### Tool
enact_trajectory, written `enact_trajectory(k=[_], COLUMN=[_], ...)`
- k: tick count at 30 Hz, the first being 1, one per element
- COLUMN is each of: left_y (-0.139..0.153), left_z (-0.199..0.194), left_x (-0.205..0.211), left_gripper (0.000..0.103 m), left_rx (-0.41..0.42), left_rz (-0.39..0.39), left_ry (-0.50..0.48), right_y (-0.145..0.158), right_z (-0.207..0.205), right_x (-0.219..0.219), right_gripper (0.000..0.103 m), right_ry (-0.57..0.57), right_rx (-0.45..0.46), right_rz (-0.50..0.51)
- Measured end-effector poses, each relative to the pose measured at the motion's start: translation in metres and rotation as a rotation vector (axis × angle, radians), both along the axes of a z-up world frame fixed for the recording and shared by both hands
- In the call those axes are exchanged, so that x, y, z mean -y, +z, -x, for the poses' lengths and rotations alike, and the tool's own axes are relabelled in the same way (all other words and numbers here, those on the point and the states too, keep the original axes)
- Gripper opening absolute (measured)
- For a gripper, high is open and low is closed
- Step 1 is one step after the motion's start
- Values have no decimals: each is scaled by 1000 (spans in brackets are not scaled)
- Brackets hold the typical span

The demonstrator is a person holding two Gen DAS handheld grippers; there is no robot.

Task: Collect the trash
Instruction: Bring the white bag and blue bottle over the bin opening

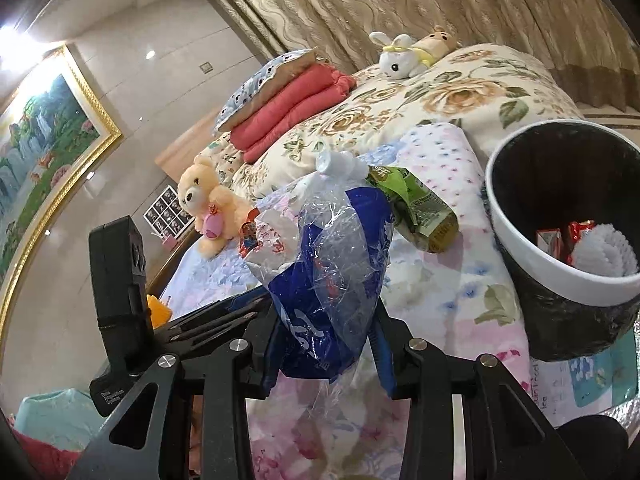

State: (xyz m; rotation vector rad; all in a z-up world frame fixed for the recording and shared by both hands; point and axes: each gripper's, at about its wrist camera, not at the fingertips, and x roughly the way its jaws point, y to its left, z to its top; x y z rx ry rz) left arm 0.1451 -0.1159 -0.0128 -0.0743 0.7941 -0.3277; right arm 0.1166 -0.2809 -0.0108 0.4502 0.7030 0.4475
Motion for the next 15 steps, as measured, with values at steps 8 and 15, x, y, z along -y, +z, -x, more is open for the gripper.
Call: enact_trajectory(k=[8, 15], left_y=[6, 21], left_z=[3, 12], left_x=[-21, -16], left_gripper=[33, 33], left_rx=[2, 28], left_rz=[31, 58], left_ry=[33, 3], right_y=[12, 15], right_z=[-8, -11], right_x=[-8, 1], right_gripper=[39, 39], right_ry=[4, -30], right_rx=[31, 35], right_rz=[18, 52])
